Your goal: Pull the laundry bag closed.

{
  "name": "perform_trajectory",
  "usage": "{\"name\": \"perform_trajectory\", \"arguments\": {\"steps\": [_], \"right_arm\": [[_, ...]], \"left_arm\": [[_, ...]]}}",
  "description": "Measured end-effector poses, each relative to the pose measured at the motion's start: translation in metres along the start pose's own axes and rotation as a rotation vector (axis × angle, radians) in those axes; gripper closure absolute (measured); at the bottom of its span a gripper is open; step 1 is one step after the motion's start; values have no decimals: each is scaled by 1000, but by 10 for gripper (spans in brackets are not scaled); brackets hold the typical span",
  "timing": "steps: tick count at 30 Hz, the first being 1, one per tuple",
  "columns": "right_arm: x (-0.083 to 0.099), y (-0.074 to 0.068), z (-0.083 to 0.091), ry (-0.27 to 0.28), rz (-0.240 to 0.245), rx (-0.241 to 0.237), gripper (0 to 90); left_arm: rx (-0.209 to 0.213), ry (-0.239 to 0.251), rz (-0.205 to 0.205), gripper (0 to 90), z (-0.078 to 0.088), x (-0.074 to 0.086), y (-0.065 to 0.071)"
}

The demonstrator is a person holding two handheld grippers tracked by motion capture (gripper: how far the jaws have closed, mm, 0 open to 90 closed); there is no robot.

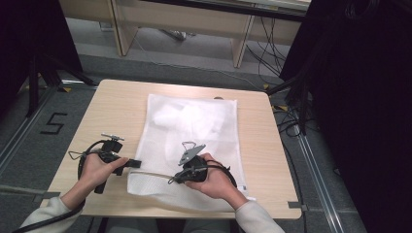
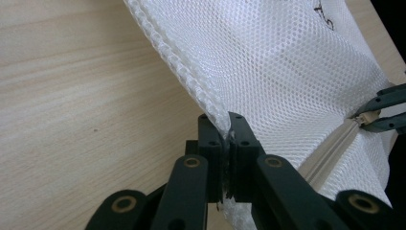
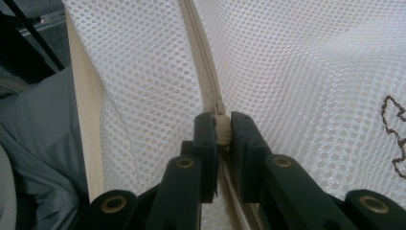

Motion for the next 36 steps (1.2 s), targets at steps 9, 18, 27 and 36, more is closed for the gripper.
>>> {"name": "perform_trajectory", "arguments": {"steps": [9, 18, 27, 36], "right_arm": [[5, 3, 6, 6, -12, 8, 823], [8, 3, 9, 1, -17, 4, 824], [12, 7, 12, -2, -14, 16, 824], [15, 6, 15, -3, -23, 12, 824]], "left_arm": [[-10, -1, -2, 855, 0, 0, -2], [-12, -6, -3, 855, 0, 1, -2], [-16, -7, -5, 855, -1, 1, -3], [-18, -8, -4, 855, -1, 1, -3]]}}
Point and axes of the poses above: each handheld gripper's, and its own axes: z roughly backward along the jaws, x roughly out of its underside, y roughly to its right, the point moved 8 cm from there along -z, roughly forward along the jaws
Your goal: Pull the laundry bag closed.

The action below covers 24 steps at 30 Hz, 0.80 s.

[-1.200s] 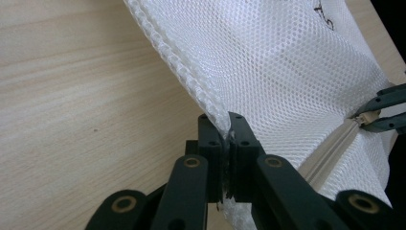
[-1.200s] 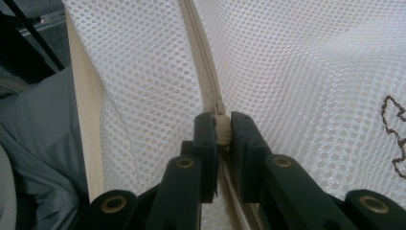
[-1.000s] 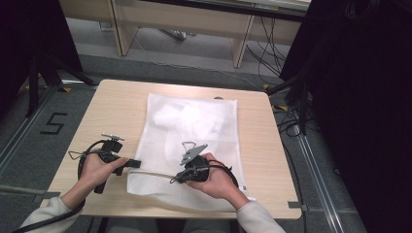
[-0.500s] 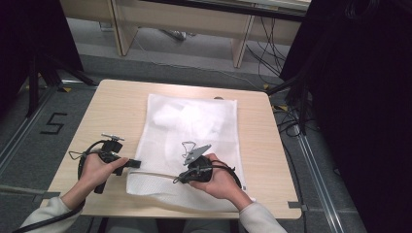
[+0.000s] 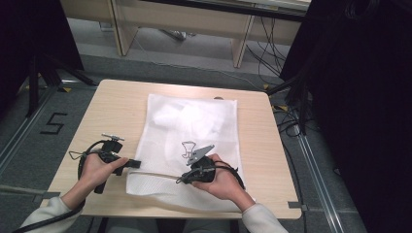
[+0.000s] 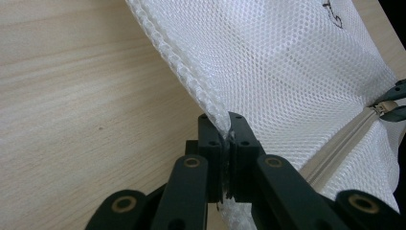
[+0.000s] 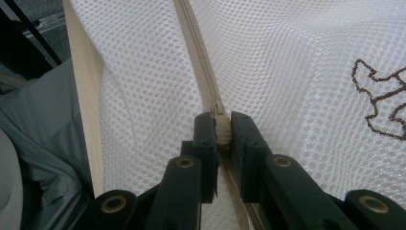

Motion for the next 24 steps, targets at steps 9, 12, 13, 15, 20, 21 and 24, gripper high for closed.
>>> {"name": "perform_trajectory", "arguments": {"steps": [9, 12, 13, 15, 20, 21, 24], "right_arm": [[4, 1, 2, 8, -6, 5, 824], [4, 2, 3, 6, -5, 0, 823], [5, 1, 4, 4, -9, -4, 824], [5, 0, 4, 6, -14, -6, 824], [7, 2, 4, 8, -16, 2, 823], [8, 1, 5, 4, -16, -7, 824], [9, 2, 6, 7, -18, 5, 824]], "left_arm": [[4, 0, 5, 855, 0, 0, 0], [4, -1, 4, 855, 0, 0, 0], [-1, -4, 1, 855, 0, 0, 0], [5, 0, 6, 855, -1, 0, 0], [5, 1, 7, 854, -1, 0, 0], [0, 0, 4, 854, 0, 0, 0], [4, -2, 4, 854, -1, 0, 0]]}}
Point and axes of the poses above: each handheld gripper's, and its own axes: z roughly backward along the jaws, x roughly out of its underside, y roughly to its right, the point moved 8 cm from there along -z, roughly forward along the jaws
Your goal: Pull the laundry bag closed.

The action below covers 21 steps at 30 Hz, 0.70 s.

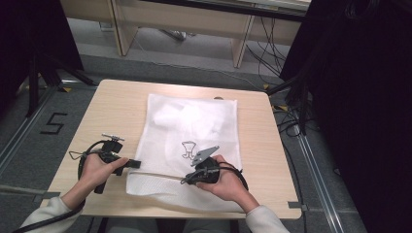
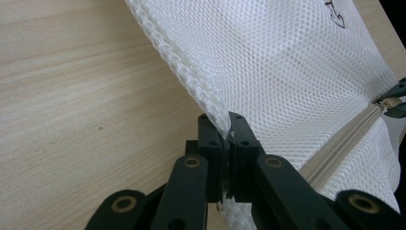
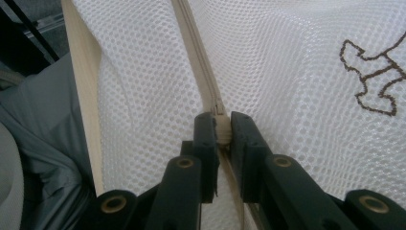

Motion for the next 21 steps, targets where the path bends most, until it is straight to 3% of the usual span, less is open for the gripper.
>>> {"name": "perform_trajectory", "arguments": {"steps": [21], "right_arm": [[2, 1, 3, 9, -4, 2, 824]], "left_arm": [[3, 2, 3, 854, 0, 0, 0]]}}
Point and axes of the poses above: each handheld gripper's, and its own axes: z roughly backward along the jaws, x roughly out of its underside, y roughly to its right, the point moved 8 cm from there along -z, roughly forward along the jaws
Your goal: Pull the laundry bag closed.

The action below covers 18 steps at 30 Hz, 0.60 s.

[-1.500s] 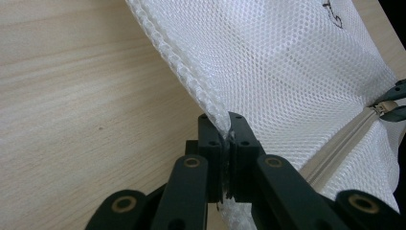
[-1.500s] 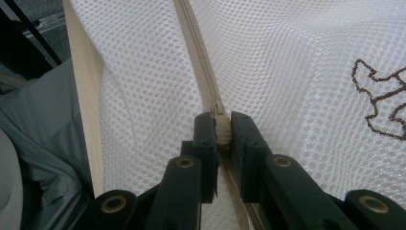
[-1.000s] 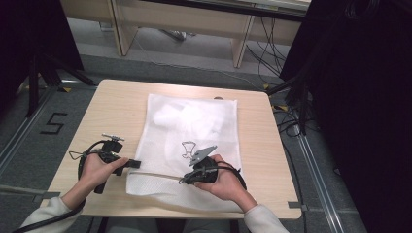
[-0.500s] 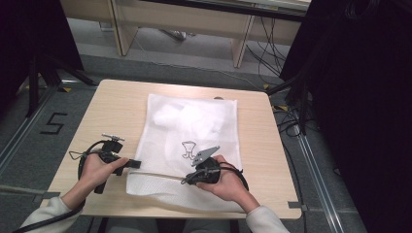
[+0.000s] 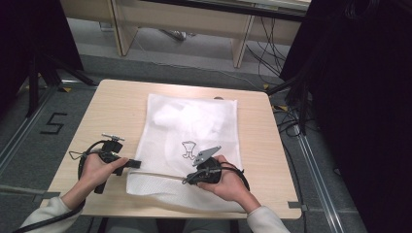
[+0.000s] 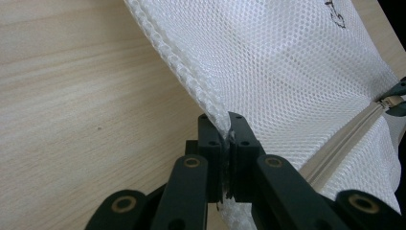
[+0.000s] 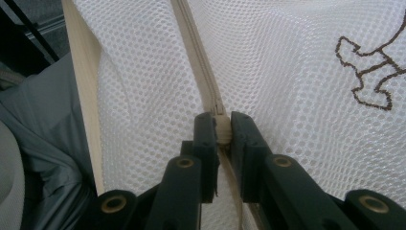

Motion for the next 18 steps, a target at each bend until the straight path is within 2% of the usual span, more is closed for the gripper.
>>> {"name": "perform_trajectory", "arguments": {"steps": [18], "right_arm": [[1, 0, 2, -9, -1, -6, 824]], "left_arm": [[-3, 0, 2, 854, 1, 0, -2]]}}
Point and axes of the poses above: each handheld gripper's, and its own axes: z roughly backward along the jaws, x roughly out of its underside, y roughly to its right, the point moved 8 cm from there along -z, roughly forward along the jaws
